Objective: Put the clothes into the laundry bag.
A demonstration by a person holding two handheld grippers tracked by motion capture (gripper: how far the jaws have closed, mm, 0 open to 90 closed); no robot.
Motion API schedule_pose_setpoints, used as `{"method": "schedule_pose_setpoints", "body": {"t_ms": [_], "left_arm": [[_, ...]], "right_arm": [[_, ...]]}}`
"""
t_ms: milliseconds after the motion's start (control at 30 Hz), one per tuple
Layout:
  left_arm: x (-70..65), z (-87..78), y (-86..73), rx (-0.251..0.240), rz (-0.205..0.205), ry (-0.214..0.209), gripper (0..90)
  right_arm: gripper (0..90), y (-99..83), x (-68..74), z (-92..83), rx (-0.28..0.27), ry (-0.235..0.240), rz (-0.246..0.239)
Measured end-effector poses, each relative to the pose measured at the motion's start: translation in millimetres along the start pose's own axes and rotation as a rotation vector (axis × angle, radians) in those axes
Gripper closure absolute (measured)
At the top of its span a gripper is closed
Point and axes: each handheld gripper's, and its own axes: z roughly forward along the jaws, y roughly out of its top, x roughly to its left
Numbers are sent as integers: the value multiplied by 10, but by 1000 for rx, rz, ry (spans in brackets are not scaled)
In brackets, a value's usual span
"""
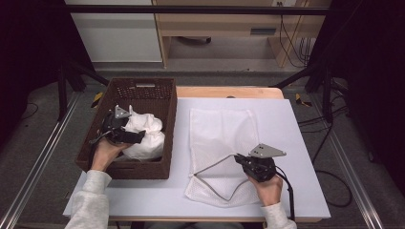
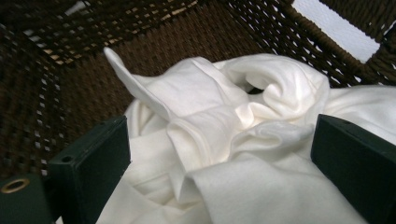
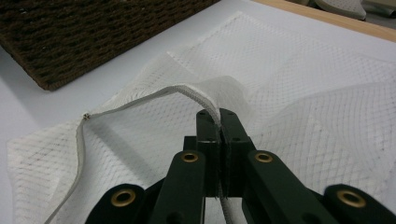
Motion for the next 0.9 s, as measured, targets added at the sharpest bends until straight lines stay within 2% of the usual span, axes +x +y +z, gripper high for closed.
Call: {"method": "schedule_pose_setpoints", "body": {"t_ms": [67,100,167,233,433,600,700,733,767,800,833,867,900], "left_arm": [[-4,35,-17,39,-3,-19,19],[-16,84,-35,75,9,-41,13],[-45,159,-35,133,30,-57,0],[-73,211,-43,161,37,-60,0],[-88,296,-58,212,30,-72,0],[-94,362,-66,236,32,-101,6],[-89,397,-45,255,22,-130,105],[-90,400,-35,263,24,-141,105],[-97,403,-30,263,17,-149,191],[-98,400,-27,265,13,-153,233],[-100,393,-23,269,10,-163,233],[-103,387,-19,271,9,-168,341],[-110,379,-12,275,10,-167,341]], "right_arm": [[884,-3,4,6,6,-1,1],[885,-3,6,7,9,1,2],[884,-3,5,15,11,3,-6],[884,-3,6,15,12,2,-6],[884,-6,-10,15,17,5,-5],[883,-7,-10,25,24,6,1],[883,-11,-18,42,30,9,-7],[883,-11,-18,42,30,9,-7],[883,-11,-14,41,35,12,-2],[883,-10,-16,40,34,12,-2],[883,-10,-16,40,34,12,-2],[883,-10,-21,37,35,14,3],[883,-10,-21,37,35,14,3]]}}
